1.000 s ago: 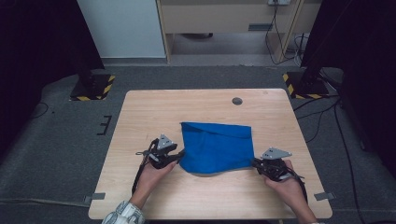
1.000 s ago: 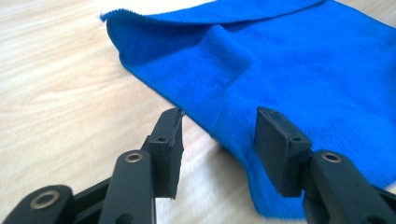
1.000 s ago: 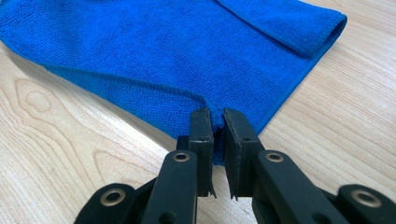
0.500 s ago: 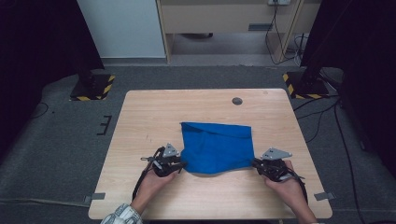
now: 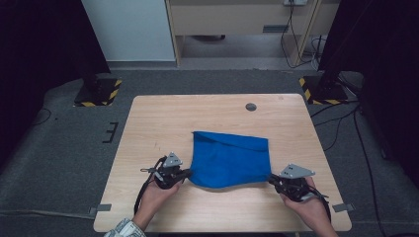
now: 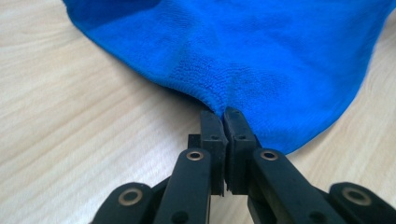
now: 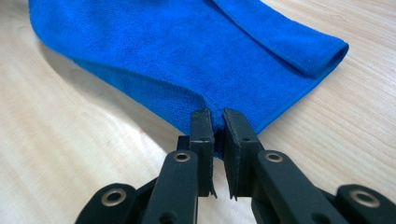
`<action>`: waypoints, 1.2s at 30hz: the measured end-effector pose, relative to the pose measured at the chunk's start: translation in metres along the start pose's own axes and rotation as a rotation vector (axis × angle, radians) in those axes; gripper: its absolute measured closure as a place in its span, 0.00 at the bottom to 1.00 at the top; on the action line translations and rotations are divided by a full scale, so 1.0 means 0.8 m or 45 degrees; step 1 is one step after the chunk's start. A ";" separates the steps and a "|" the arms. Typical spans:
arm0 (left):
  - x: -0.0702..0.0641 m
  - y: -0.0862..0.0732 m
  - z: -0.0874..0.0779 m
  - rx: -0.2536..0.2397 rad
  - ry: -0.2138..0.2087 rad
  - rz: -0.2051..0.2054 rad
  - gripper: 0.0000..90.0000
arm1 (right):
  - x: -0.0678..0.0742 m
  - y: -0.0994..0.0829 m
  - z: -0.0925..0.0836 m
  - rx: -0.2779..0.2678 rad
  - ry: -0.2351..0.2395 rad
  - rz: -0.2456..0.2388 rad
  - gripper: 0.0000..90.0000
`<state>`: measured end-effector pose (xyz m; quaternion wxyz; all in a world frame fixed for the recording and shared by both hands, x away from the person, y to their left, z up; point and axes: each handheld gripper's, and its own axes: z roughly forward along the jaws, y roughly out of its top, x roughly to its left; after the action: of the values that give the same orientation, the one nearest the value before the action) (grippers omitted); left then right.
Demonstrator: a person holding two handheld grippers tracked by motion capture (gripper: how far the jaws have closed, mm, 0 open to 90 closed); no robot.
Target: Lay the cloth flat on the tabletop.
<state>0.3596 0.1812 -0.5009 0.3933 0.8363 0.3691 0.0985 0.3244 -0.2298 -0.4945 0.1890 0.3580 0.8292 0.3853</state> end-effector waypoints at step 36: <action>0.013 -0.014 -0.028 -0.116 0.155 -0.041 0.51 | -0.040 -0.002 0.011 -0.010 -0.075 0.094 0.64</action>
<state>0.3508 0.2064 -0.4955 0.4094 0.8040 0.4007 0.1595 0.3505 -0.2496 -0.4997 0.2003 0.3989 0.8080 0.3846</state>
